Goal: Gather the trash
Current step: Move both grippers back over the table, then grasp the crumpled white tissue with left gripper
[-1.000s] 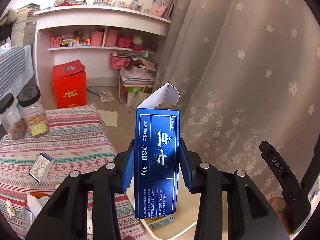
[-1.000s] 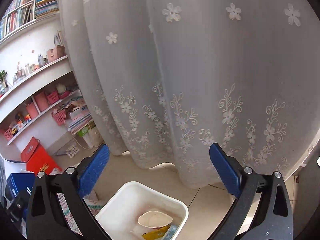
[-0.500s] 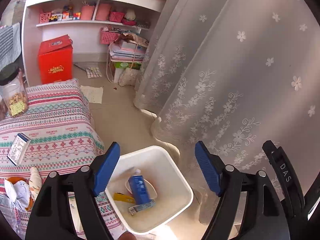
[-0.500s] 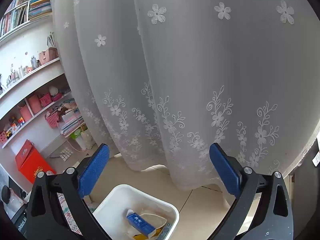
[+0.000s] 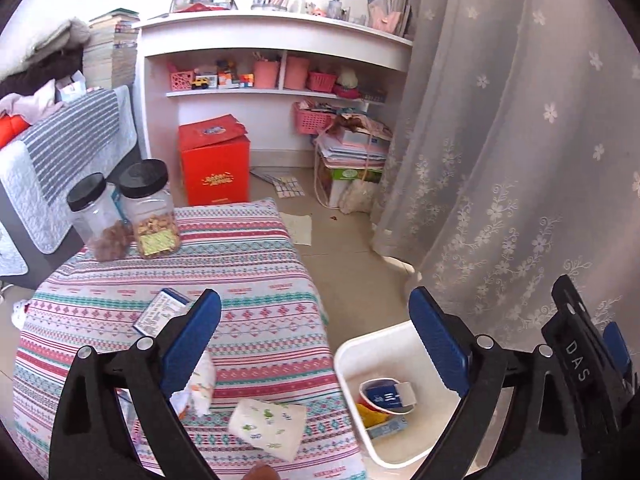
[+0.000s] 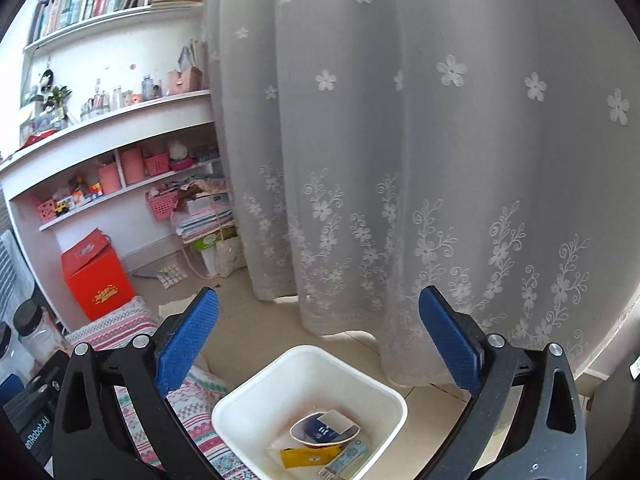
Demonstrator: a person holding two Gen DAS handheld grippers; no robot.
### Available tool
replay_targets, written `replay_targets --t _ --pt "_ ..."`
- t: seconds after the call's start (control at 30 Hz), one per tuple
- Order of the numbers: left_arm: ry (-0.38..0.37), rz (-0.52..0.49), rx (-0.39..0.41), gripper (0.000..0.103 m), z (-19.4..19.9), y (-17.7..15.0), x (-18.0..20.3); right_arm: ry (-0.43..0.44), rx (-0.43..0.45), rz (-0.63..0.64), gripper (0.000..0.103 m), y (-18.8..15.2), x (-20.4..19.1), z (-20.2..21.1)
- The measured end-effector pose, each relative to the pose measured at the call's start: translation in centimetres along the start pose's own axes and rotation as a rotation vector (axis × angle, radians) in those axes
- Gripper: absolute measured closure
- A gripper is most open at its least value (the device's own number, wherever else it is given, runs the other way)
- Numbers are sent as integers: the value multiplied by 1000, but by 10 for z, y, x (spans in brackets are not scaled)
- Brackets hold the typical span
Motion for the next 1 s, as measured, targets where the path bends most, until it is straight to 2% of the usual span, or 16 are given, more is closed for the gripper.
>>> replay_targets --t 0.17,0.3,0.43,0.6,0.77,0.93,1.0 --pt "116 -35 3 9 22 -17 -52 97 2 78 7 -12 -42 23" --pt "206 -39 -49 9 31 -33 -103 195 -26 171 7 -31 -84 43" --pt "285 9 -117 9 38 -48 -161 291 -50 270 7 -54 -128 67" --pt "348 106 -207 9 47 -74 -231 358 -79 349 7 -76 -170 90" --pt "347 238 -334 9 43 -109 -291 400 -156 394 7 -99 -201 96" --pt "274 481 -465 10 30 -151 -339 418 -254 415 7 -122 -222 92" --pt "265 515 -508 17 23 -163 -346 427 -321 404 7 -131 -228 86"
Point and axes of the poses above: each gripper's, at about its wrist camera, not at the fingertips, and z roughly against the way its jaws point, x to its right, y to its top, the point moved 6 cm from there along -z, roughly the way its jaws point, and after that the axes turned 11 degrees about -y, right-handed, at the moved point
